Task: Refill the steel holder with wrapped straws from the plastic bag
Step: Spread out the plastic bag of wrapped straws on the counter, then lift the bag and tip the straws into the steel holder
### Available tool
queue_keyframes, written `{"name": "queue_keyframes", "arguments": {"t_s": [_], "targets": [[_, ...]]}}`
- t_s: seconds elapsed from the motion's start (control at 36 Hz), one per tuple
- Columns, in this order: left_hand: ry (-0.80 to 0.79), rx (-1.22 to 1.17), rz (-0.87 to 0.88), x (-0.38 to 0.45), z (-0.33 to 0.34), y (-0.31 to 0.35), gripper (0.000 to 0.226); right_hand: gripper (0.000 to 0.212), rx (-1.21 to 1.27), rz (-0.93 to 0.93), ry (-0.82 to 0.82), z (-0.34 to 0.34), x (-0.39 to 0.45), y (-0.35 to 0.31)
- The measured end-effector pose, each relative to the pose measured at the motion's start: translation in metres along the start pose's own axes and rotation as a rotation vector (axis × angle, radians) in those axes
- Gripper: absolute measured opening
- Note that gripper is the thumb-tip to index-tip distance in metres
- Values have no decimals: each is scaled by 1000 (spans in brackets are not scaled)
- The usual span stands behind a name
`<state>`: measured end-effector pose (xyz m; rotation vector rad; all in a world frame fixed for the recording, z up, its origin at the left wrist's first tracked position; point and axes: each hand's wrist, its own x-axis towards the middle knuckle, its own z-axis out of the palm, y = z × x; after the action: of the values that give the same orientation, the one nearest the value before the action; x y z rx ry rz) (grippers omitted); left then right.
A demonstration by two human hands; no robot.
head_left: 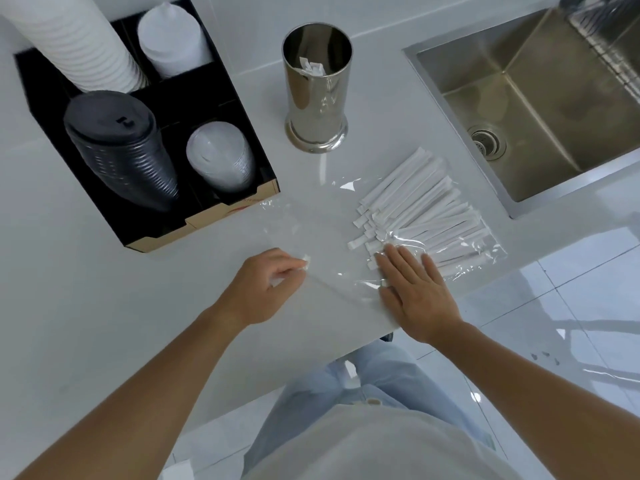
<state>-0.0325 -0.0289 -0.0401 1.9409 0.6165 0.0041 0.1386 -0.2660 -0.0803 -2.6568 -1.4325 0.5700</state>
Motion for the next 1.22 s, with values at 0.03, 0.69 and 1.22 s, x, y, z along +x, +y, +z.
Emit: {"name": "queue_keyframes", "arguments": {"t_s": [0.03, 0.69, 1.22], "targets": [[40, -31, -29, -2, 2, 2, 28, 56, 2, 0, 3, -1, 0, -1], [714, -892, -618, -26, 75, 32, 45, 38, 236, -256, -186, -95, 101, 44], [661, -1340, -680, -39, 173, 76, 51, 50, -171, -394, -311, -133, 240, 46]]}}
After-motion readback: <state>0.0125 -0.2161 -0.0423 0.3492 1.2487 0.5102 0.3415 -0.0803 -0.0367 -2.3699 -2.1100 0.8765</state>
